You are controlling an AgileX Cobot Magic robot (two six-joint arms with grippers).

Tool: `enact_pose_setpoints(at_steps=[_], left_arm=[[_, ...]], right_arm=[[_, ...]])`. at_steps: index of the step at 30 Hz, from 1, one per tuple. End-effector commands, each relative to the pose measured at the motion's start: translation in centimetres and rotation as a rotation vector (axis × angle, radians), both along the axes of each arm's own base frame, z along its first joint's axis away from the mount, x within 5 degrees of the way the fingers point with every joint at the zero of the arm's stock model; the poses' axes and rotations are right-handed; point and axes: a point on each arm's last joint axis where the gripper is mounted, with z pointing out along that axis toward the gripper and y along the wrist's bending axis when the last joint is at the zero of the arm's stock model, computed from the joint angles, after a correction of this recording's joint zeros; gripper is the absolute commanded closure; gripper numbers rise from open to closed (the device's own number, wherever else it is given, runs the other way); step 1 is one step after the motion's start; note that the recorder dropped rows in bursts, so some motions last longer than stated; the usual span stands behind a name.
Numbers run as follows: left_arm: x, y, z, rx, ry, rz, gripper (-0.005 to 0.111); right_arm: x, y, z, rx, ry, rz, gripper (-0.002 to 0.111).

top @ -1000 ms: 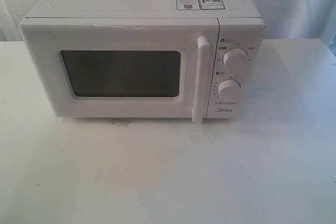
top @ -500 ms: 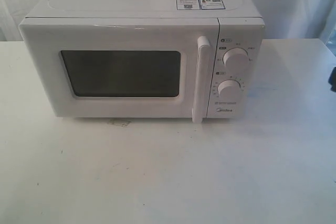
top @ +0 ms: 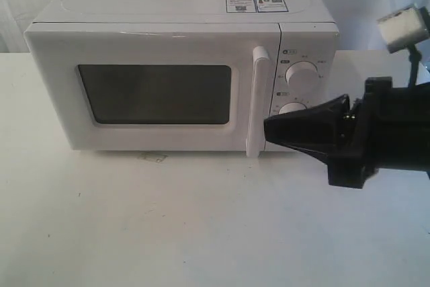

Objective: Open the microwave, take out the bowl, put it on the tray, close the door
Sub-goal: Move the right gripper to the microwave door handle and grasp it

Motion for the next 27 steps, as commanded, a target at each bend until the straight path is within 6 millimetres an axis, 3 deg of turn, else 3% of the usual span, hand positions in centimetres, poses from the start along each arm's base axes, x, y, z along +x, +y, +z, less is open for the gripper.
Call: enact_pose_setpoints(at_steps=[1, 5, 8, 9, 15, 27], left_arm=[[0.0, 0.0, -0.1, -0.002, 0.001, 0.004, 0.107], [0.0, 0.0, -0.1, -0.002, 0.001, 0.004, 0.107], [0.0, 0.0, -0.1, -0.002, 0.001, 0.004, 0.107], [0.0, 0.0, -0.1, -0.002, 0.001, 0.004, 0.107], [0.0, 0.0, -0.1, -0.002, 0.001, 0.004, 0.107], [0.0, 0.0, -0.1, -0.002, 0.001, 0.004, 0.107]], right_arm=[[2.7, -0.1, -1.4, -0.082, -0.132, 0.005, 0.108], [4.3, 0.0, -2.4, -0.139, -0.294, 0.026, 0.092], [6.2, -0.4, -3.3, -0.181, -0.31, -0.042, 0.051], [6.5, -0.5, -3.5, -0.193, -0.3, -0.053, 0.045], [8.9, -0.4, -3.7, -0.208, -0.286, -0.067, 0.043], [11.4, 0.0, -4.9, -0.194, -0.251, -0.043, 0.043]])
